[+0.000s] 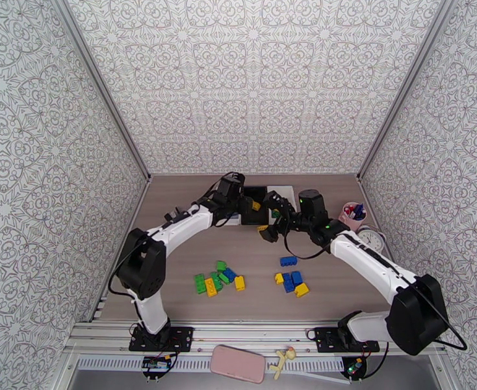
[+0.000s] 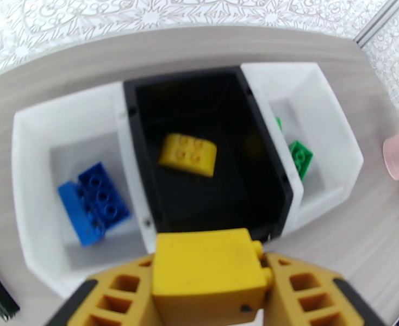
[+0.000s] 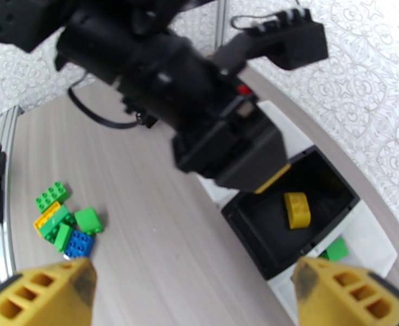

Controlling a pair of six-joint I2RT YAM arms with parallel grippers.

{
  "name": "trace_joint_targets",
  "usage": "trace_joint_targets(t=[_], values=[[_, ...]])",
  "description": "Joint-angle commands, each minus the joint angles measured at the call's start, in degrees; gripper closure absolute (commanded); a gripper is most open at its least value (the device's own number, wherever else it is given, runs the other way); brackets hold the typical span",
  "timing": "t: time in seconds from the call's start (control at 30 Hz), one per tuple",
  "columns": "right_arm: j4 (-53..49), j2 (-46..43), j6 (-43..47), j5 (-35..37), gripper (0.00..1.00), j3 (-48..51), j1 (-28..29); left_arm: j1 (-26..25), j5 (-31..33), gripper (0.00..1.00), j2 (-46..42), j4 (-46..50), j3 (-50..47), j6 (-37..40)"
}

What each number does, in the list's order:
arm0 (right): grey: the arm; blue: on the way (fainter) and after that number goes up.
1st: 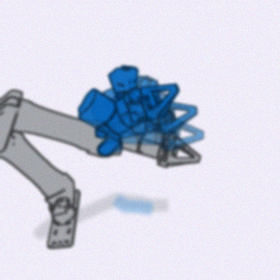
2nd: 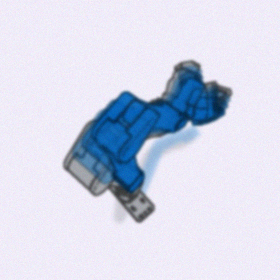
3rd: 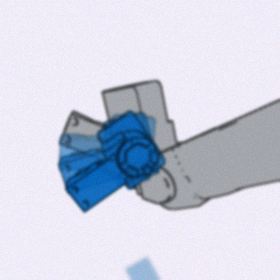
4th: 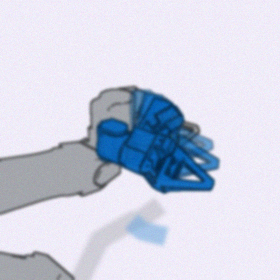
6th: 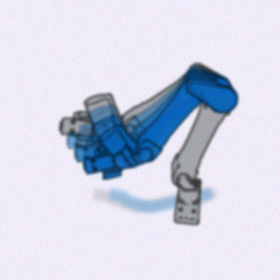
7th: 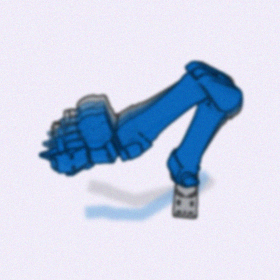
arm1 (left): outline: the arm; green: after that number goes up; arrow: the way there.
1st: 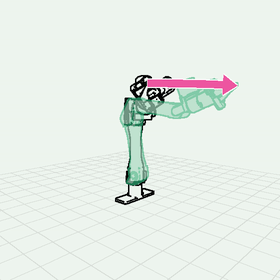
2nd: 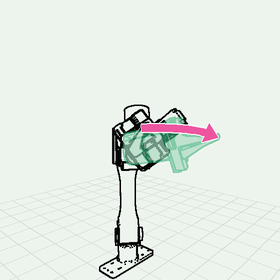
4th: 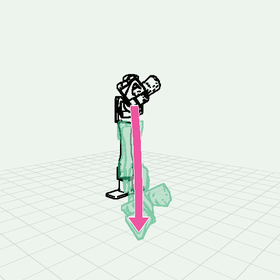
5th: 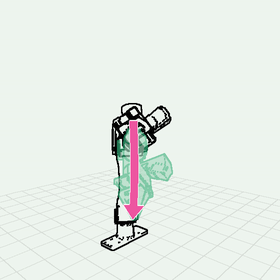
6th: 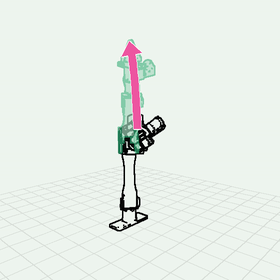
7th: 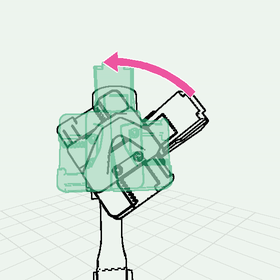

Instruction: Sort the legos into containers by color

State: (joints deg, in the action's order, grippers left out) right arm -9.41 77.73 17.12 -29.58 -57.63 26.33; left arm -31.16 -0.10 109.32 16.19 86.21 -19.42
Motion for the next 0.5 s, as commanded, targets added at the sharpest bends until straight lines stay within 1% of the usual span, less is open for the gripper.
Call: trace_joint_targets(t=[0.0, 0.17, 0.3, 0.37, 0.47], values=[[0.25, -1.83, -1.39, 2.59, 0.00, 1.62, -0.66, -0.26, 0.76, 0.56, 5.38, -1.57, 5.28, 1.65], [-0.06, -3.17, -1.74, 3.02, 0.01, 2.87, -1.01, -0.57, 1.72, 0.56, 12.90, -0.72, 11.99, 1.62], [-0.93, -3.70, -1.46, 3.44, 0.00, 2.92, -1.37, -0.35, 1.35, 0.55, 16.28, -0.12, 15.76, 1.14], [-1.21, -3.95, -1.40, 3.62, 0.00, 2.74, -1.41, -0.42, 0.99, 0.53, 16.72, -0.02, 16.70, 1.55], [-1.74, -4.17, -1.30, 3.88, 0.00, 2.58, -1.50, -0.53, 0.80, 0.42, 15.83, -0.25, 16.84, 2.33]])
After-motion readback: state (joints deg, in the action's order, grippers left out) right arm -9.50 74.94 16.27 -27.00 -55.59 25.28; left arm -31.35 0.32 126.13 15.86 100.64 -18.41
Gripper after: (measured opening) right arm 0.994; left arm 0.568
